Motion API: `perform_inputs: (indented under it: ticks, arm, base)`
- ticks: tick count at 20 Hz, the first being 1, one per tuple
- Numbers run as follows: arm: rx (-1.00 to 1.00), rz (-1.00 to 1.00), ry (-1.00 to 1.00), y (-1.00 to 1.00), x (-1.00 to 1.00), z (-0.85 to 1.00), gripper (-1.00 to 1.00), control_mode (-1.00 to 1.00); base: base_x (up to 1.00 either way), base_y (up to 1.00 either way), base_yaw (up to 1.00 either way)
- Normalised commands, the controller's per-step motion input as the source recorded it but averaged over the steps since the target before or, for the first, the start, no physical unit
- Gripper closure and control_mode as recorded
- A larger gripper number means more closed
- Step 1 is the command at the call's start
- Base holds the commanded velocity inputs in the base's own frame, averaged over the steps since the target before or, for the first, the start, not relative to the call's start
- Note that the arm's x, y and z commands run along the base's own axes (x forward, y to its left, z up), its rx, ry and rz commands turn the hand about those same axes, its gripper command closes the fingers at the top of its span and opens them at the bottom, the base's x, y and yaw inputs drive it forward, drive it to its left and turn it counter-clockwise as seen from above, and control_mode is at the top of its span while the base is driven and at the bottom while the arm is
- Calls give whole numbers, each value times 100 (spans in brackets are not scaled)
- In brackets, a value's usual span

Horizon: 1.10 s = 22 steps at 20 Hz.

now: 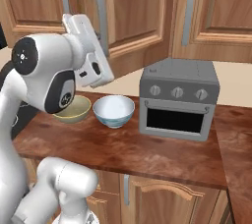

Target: Open the cabinet. Pick the bowls from the counter and place them in the cabinet. Then close the cabinet.

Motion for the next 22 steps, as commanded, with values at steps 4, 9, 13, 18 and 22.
perform_inputs:
  ticks: [4, 9, 13, 18, 22]
  arm:
    - [-1, 0, 3, -100, -48, -36, 100, -100]
    - [-25, 9, 0, -100, -11, -17, 100, -100]
    - [-48, 23, -19, -56, -72, 51, 100, -100]
    - [-38, 13, -2, 58, -99, 80, 100, -100]
    - [-39, 4, 0, 71, -100, 68, 100, -100]
  base:
    - [0, 0, 0]
    - [0, 0, 0]
    - [0, 0, 0]
    - [0, 0, 0]
    - [0, 0, 0]
